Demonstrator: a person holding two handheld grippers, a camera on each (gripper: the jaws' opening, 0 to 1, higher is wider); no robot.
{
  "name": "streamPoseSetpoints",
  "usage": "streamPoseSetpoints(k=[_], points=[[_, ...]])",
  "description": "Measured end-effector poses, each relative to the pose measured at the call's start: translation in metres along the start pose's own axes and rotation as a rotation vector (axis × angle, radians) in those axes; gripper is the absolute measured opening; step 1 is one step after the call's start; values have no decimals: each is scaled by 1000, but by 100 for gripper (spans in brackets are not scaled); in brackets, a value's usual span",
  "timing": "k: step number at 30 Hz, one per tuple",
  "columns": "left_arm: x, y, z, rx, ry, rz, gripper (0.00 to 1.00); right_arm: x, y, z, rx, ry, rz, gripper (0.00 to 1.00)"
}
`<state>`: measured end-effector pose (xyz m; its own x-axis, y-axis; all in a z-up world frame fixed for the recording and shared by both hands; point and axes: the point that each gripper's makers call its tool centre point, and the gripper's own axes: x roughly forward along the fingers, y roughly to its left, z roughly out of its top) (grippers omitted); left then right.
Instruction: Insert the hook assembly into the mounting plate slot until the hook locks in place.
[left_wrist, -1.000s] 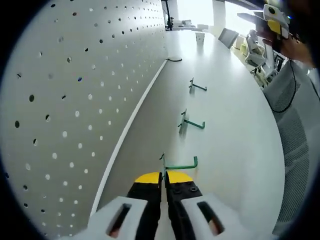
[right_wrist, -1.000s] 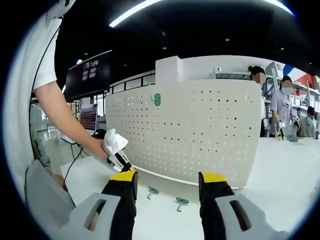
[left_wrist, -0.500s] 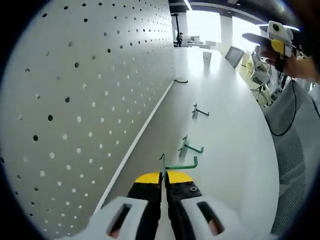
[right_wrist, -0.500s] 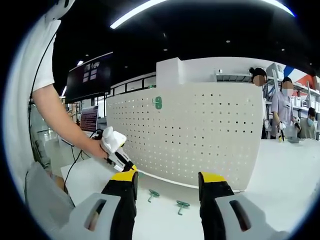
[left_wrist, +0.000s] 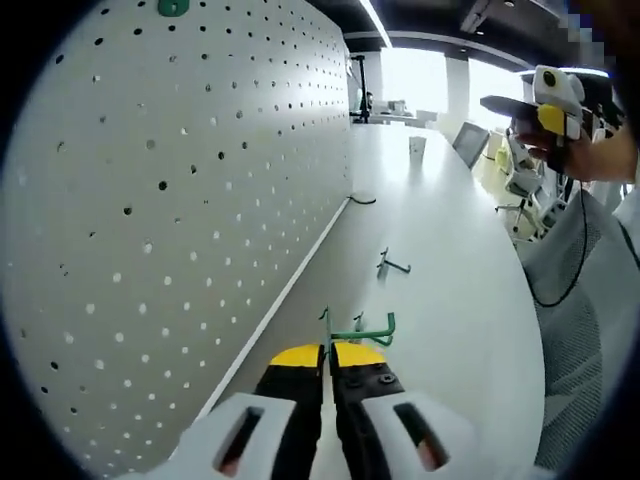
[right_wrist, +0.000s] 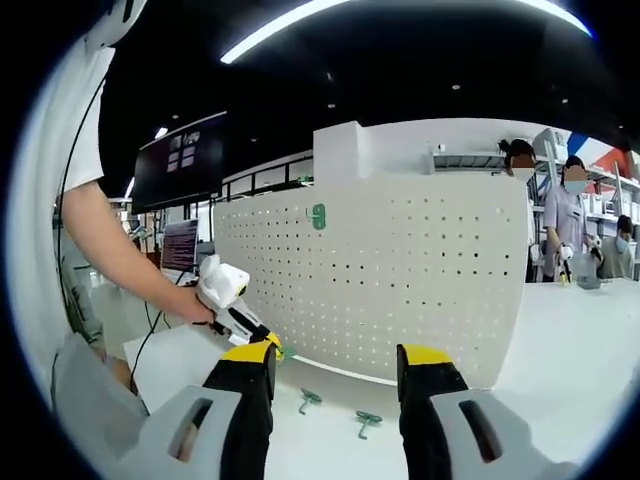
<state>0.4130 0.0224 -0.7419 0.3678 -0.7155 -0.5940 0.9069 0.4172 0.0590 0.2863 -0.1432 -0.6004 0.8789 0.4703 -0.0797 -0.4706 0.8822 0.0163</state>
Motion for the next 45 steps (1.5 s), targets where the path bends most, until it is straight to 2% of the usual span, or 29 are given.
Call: streamPoseSetpoints(k=[9,20,23,36,45], points=[[-10,-4,25,-31,-89,23,2,3,5,6,4,-14,12,47],[-22,-18,49,-12,-168,29,2,9,15,16,-14,-27,41,47],[-27,-21,58,-38,-206,31,2,10,19,17,-16,-29,48,47],[-50,-31,93,-45,-322,60,2,12,26,26,-6,-51,60,47],[-60,-37,117,-28,-376,65,2,12,29,32,-5,-64,64,47]])
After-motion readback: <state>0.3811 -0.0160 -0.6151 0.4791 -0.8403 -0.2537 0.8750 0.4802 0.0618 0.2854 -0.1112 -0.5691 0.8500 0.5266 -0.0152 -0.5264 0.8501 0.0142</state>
